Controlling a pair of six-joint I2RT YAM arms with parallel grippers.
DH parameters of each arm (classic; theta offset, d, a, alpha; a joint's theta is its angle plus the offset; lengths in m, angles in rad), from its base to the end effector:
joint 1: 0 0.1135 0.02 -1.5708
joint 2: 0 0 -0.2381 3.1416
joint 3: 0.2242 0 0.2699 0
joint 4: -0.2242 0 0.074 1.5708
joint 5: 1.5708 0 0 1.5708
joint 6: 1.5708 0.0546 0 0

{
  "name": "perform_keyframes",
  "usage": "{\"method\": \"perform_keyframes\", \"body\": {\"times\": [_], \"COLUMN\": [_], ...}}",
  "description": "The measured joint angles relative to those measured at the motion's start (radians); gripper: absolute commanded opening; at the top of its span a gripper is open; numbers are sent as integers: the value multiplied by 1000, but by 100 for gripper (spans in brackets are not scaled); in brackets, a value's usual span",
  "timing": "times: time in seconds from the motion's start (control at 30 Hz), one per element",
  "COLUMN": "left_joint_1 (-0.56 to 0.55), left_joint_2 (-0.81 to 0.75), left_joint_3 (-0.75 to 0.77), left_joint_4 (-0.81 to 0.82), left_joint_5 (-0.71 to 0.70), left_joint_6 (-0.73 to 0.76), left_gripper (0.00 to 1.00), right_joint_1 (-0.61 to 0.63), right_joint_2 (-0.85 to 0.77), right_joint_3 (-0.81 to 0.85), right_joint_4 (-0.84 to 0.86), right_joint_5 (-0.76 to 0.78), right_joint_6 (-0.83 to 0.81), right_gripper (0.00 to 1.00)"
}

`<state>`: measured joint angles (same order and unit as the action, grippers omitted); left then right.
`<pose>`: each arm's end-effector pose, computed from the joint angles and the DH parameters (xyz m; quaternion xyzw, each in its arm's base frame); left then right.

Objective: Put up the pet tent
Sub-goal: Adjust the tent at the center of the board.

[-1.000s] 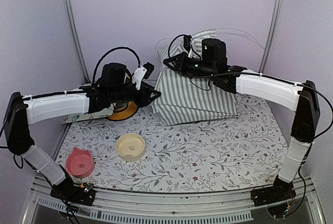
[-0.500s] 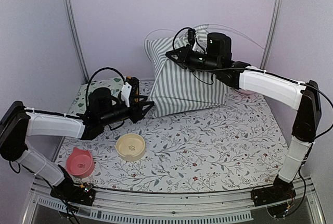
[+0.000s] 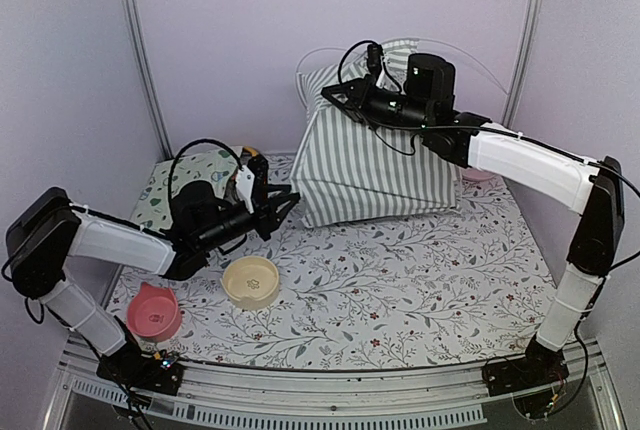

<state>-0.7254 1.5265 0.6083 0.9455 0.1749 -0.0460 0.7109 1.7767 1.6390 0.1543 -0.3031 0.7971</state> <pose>0.2516 -0.2358 0.1822 0.2905 0.6342 -0.3250 0.6386 0.3407 0.3149 0.3720 -0.0777 0.6972 0.5596 0.4413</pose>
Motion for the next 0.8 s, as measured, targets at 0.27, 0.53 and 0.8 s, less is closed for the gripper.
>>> {"method": "perform_keyframes", "body": {"times": [0.27, 0.53, 0.8], "left_joint_1": [-1, -1, -2], "left_joint_2": [52, 74, 85], "left_joint_3": [0, 14, 25], "left_joint_4": [43, 66, 69], "left_joint_5": [0, -11, -8], "left_joint_6": [5, 4, -8], "left_gripper": [28, 23, 5], "right_joint_1": [-1, -1, -1], "right_joint_2": [-10, -16, -19], "right_joint_3": [0, 0, 0], "right_joint_4": [0, 0, -2], "right_joint_5": [1, 1, 6], "right_joint_6": [1, 1, 0], "right_gripper": [0, 0, 0]}}
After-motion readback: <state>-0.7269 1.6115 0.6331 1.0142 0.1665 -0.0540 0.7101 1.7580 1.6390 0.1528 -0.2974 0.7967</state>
